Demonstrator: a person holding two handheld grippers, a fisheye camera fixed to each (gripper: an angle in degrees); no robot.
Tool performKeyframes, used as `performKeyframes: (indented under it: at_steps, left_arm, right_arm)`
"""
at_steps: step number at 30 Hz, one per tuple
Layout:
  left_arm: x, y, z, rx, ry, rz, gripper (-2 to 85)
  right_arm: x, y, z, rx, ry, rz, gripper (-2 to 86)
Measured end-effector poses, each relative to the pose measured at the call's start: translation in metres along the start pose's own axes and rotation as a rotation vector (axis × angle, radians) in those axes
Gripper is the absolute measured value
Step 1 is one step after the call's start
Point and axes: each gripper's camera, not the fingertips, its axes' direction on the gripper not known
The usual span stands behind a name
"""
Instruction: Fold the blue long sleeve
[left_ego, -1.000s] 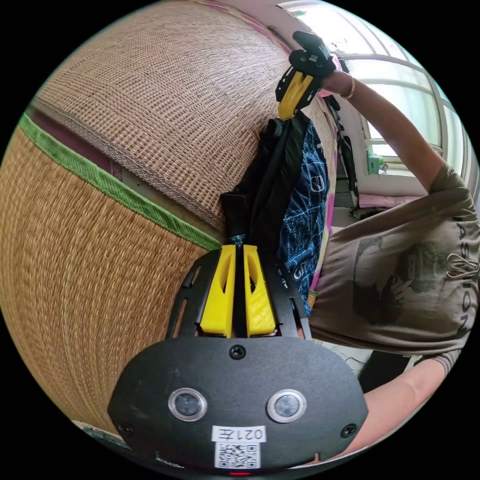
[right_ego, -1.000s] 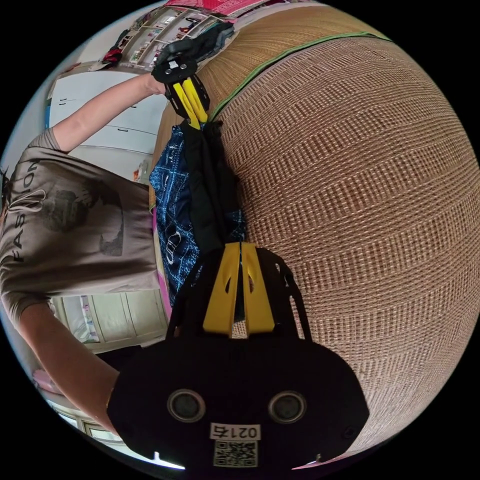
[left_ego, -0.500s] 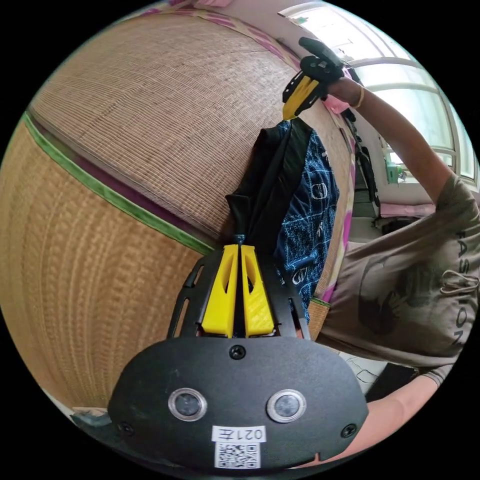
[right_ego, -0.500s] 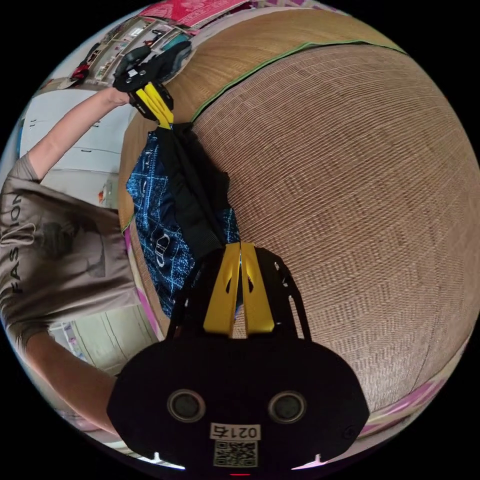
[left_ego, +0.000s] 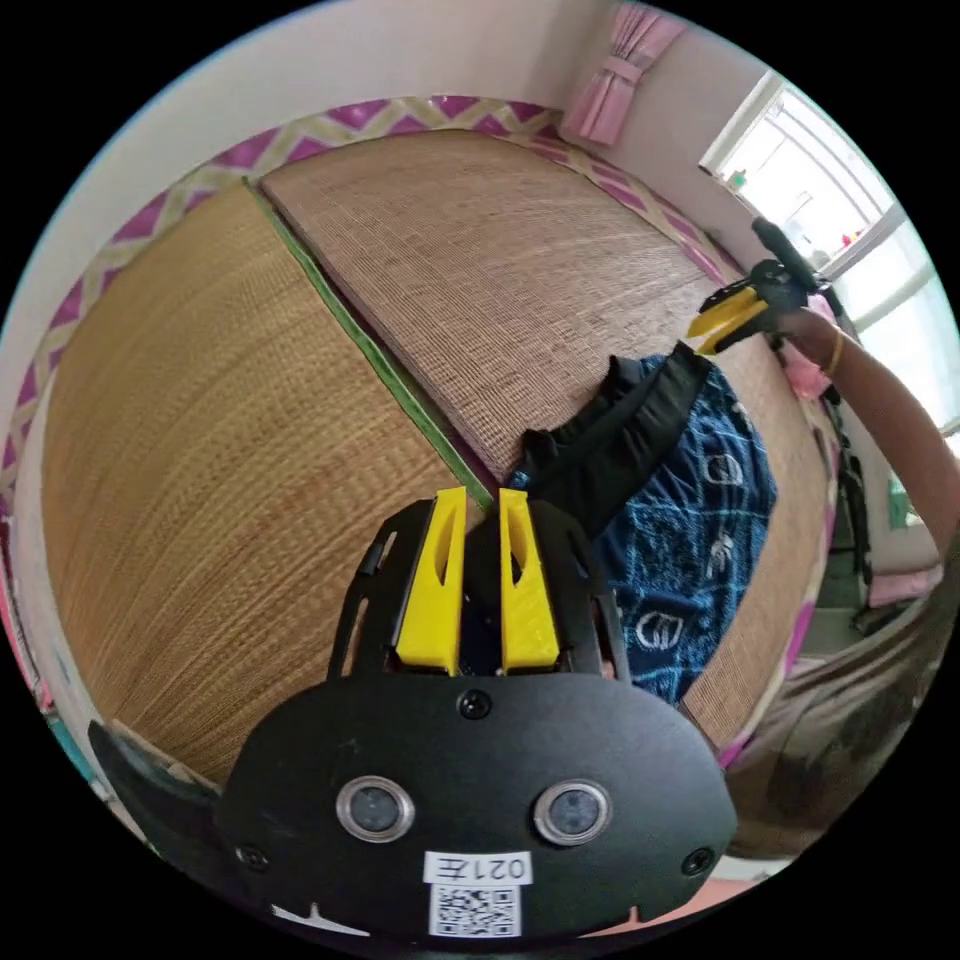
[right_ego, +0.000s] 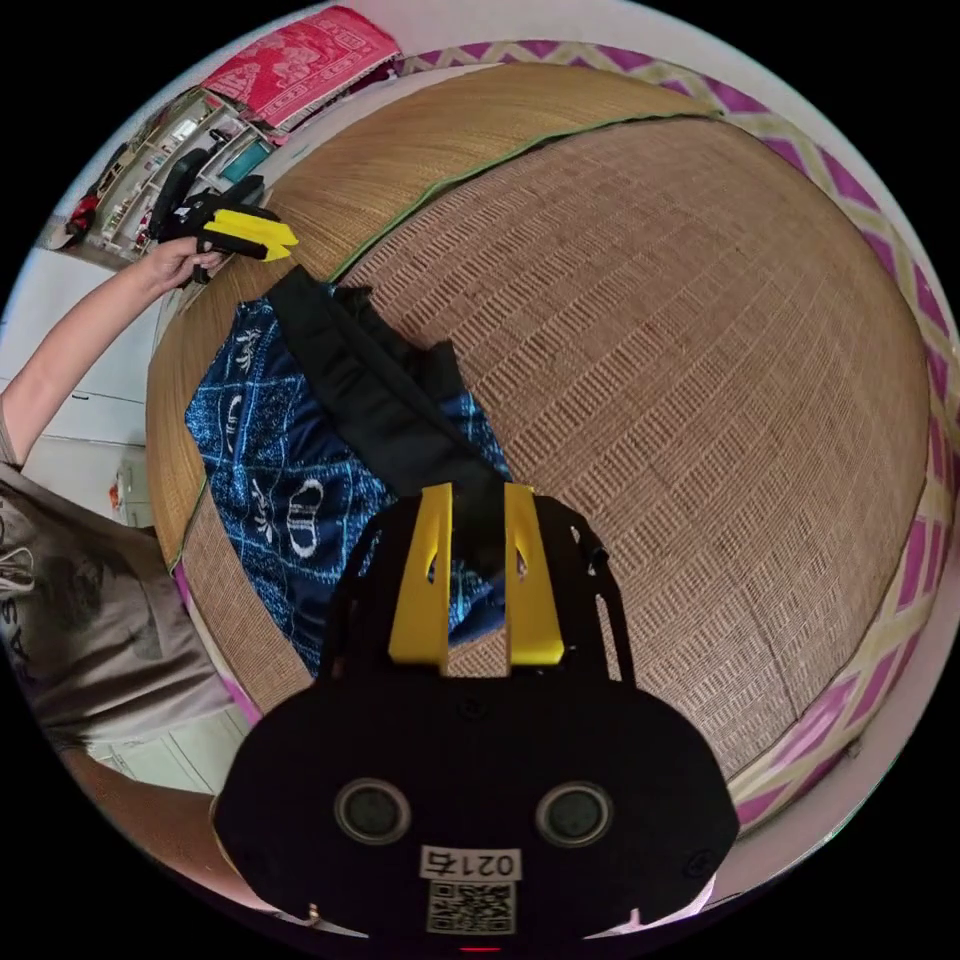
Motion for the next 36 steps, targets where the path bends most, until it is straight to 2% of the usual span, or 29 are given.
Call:
performKeyframes:
  at_steps: [5, 9, 12, 15, 21, 25, 30, 33, 36]
  left_arm:
    - [-0.024, 0.043, 0.017, -0.079, 0.110, -0.032, 9.8]
    - [-0.051, 0.064, 0.024, -0.014, 0.203, -0.150, 9.6]
    - [-0.064, 0.071, 0.028, 0.001, 0.239, -0.191, 7.3]
    - [-0.073, 0.077, 0.032, -0.030, 0.230, -0.219, 1.2]
    - [-0.070, 0.108, -0.015, 0.165, 0.296, -0.184, -0.9]
    - [-0.007, 0.166, -0.089, 0.341, 0.298, 0.011, -1.0]
    - [0.088, 0.269, -0.153, 0.436, 0.324, 0.221, -1.0]
    - [0.128, 0.335, -0.150, 0.405, 0.400, 0.216, -1.0]
    - [0.147, 0.397, -0.104, 0.318, 0.516, 0.087, -1.0]
  right_arm:
    - [0.052, 0.063, 0.017, 0.026, -0.174, 0.138, 10.2]
    - [0.073, 0.087, 0.023, 0.112, -0.271, 0.215, 9.5]
    - [0.081, 0.104, 0.020, 0.197, -0.335, 0.236, 4.1]
    - [0.086, 0.128, 0.006, 0.314, -0.380, 0.228, 1.3]
    - [0.082, 0.200, -0.030, 0.508, -0.469, 0.197, 0.4]
    - [0.026, 0.276, -0.068, 0.618, -0.505, 0.041, 0.3]
    - [-0.068, 0.393, -0.091, 0.678, -0.515, -0.082, 0.3]
    - [-0.118, 0.464, -0.067, 0.640, -0.549, -0.047, 0.3]
    - [-0.156, 0.523, -0.009, 0.542, -0.600, 0.057, 0.5]
